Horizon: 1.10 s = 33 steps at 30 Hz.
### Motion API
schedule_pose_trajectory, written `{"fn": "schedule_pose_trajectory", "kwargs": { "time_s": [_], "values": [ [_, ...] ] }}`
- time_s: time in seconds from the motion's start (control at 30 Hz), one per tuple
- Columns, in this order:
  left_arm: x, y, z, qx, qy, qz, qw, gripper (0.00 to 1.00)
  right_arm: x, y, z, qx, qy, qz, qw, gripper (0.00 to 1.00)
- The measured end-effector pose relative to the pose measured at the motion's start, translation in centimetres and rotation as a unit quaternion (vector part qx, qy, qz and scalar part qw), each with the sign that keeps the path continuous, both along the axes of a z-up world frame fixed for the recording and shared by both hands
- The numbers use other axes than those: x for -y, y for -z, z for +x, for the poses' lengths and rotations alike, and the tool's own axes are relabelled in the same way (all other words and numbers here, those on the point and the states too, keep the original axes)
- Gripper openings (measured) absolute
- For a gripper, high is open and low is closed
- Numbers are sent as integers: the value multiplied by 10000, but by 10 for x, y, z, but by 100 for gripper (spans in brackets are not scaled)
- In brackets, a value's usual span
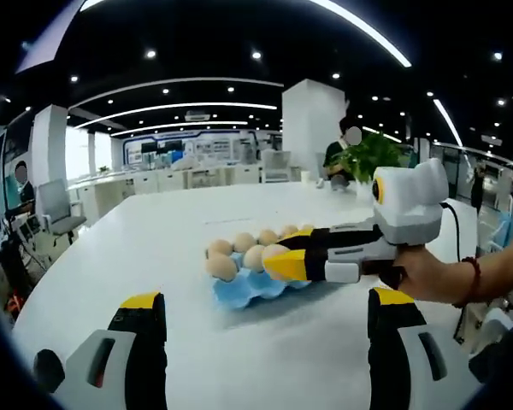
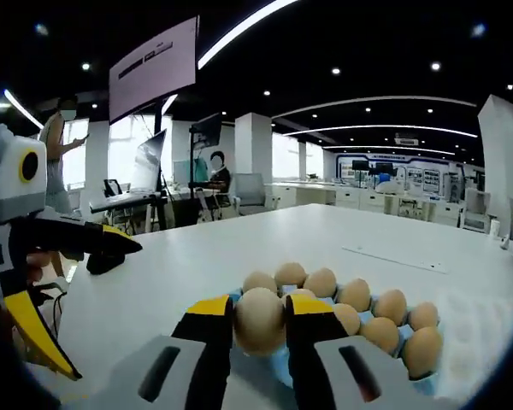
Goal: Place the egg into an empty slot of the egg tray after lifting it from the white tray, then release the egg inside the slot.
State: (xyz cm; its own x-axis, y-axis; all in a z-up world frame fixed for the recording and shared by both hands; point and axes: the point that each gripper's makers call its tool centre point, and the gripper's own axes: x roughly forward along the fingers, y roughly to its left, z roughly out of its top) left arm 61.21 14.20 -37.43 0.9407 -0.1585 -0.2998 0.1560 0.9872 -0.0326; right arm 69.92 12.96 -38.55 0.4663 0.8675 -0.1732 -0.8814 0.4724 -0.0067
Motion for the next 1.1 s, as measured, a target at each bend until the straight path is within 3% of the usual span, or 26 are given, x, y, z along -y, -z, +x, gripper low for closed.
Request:
{"fn": "schedule_pose_trajectory", "kwargs": {
  "time_s": [0.13,0.17,0.27,0.33,0.37,0.4,0.5,0.6,0.7,0.97,1.03,1.1],
  "values": [
    [0,2,-3,-38,-5,37,10000,100,-18,4,-4,82,-97,-61,9999,23],
    [-1,2,-3,-48,29,64,10000,100,-24,4,-2,81,-114,-57,9999,19],
    [-3,2,-4,-71,64,111,9999,100,-33,-10,-1,135,-126,204,9996,16],
    [2,-2,-3,-16,135,-51,9999,100,-39,-3,-4,155,-260,-98,9995,16],
    [3,-4,-3,20,128,-16,9999,100,-37,8,-3,-99,-89,-145,9998,16],
    [1,-5,-3,46,120,171,9998,100,-36,11,-2,-63,-93,-192,9998,16],
    [-2,-2,-3,-46,84,192,9998,100,-32,20,-2,74,-69,-249,9996,17],
    [0,-1,-5,-33,124,52,9999,100,-28,16,-3,32,-114,-165,9998,18],
    [-4,3,-6,-101,50,136,9998,100,-25,13,-5,278,-136,-236,9992,19],
    [-12,8,-7,-192,-46,168,9997,100,-14,17,1,213,-32,-296,9993,21],
    [-14,9,-10,-223,-106,152,9996,100,-14,18,3,219,6,-360,9991,22],
    [-13,9,-12,-198,-144,122,9996,100,-4,25,11,273,314,-711,9966,24]
  ]
}}
